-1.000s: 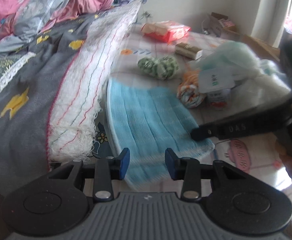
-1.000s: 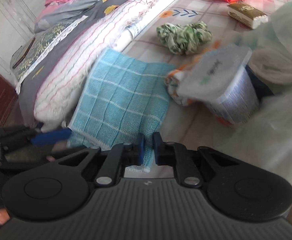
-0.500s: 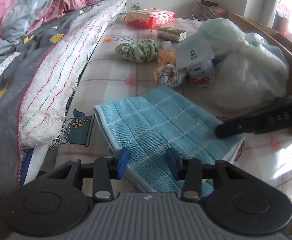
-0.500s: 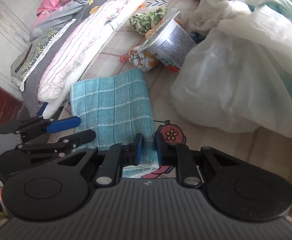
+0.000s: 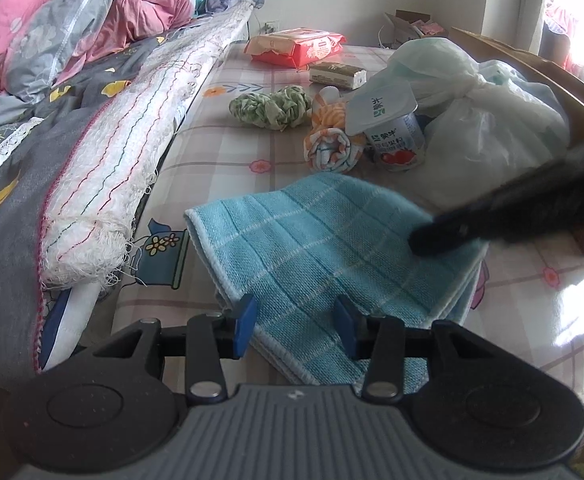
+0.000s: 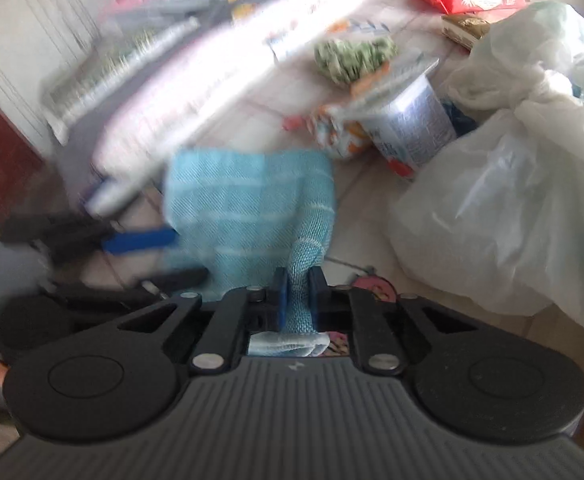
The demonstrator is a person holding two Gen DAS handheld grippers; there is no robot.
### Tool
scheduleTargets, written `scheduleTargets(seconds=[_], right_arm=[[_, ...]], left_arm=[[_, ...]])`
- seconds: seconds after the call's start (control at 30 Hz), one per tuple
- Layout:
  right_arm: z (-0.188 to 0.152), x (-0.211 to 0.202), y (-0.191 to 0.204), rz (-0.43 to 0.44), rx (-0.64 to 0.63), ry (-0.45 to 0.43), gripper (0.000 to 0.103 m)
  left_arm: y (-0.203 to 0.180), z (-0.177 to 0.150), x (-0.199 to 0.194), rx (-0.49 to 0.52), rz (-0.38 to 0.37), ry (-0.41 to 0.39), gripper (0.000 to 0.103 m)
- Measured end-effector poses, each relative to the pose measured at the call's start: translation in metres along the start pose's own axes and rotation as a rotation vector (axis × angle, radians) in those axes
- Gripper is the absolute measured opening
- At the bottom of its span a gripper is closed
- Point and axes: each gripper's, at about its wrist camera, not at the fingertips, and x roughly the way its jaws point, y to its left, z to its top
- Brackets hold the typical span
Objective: Organize soft objects
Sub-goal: 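Lift the blue towel by its edge with the right tool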
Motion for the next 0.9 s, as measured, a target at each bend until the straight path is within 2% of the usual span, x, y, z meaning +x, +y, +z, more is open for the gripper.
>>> scheduleTargets(seconds=[0.1,0.17,0.27,0.4,0.7,0.77,0.9], right_arm=[[0.005,-0.010,0.004,0.126,0.032,-0.033,0.009],[0.007,-0.008,0.006,0.187,0.048,-0.023,0.009],[0.009,0.000,0.010,0.244,0.062,0.003,0.009],[0.012,0.008,0.020,0.249,0.025,0.027,0.009],[0.019,0.017,0.037,0.273,-0.050,0.056,0.009],[0.021,0.014,0.035,0.281,-0.034,0.041,0.009],[0.023,0.002,0.024,0.307,-0.002,0.007,0.009]], left_arm=[[0.001,-0.002,-0.001,-0.003,-0.010,-0.008,0.046],[0.004,-0.003,-0.002,-0.016,-0.030,-0.017,0.048],[0.017,-0.005,-0.005,-0.091,-0.088,-0.043,0.049],[0.050,-0.010,-0.012,-0.274,-0.173,-0.054,0.049],[0.110,-0.025,-0.020,-0.600,-0.268,-0.043,0.047],[0.113,-0.025,-0.016,-0.632,-0.299,-0.031,0.047],[0.104,-0.016,-0.001,-0.637,-0.358,-0.003,0.047]])
